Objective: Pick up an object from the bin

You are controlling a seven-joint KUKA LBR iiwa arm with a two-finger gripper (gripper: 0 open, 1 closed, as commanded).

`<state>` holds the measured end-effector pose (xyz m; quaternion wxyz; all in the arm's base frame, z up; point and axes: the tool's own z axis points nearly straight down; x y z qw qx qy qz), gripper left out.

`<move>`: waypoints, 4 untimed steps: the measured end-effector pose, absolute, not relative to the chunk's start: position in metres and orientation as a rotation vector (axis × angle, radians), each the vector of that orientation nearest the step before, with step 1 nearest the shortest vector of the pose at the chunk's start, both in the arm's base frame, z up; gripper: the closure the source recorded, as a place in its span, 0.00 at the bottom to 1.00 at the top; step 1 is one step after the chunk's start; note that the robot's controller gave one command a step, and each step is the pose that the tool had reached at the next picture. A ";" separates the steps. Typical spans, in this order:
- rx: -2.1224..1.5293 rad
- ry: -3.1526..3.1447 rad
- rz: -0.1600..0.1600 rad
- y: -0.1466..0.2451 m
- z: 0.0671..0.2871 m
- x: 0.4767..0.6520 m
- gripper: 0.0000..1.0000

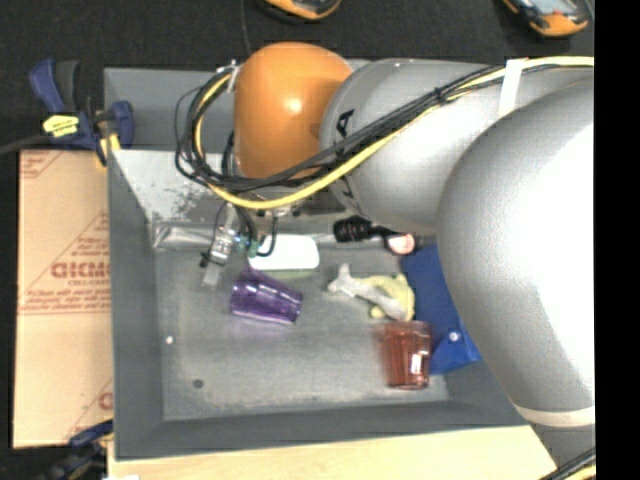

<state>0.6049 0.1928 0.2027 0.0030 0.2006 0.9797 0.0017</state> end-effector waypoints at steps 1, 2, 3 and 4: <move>0.867 3.017 0.001 0.133 0.146 0.590 0.00; 0.628 3.064 0.010 0.120 0.129 0.625 0.00; 0.960 2.983 0.008 0.111 0.106 0.618 0.00; 0.931 2.983 0.013 0.123 0.097 0.586 0.00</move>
Offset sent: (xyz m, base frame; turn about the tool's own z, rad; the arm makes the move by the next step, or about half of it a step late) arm 0.0373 -0.0729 -0.0741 -0.0558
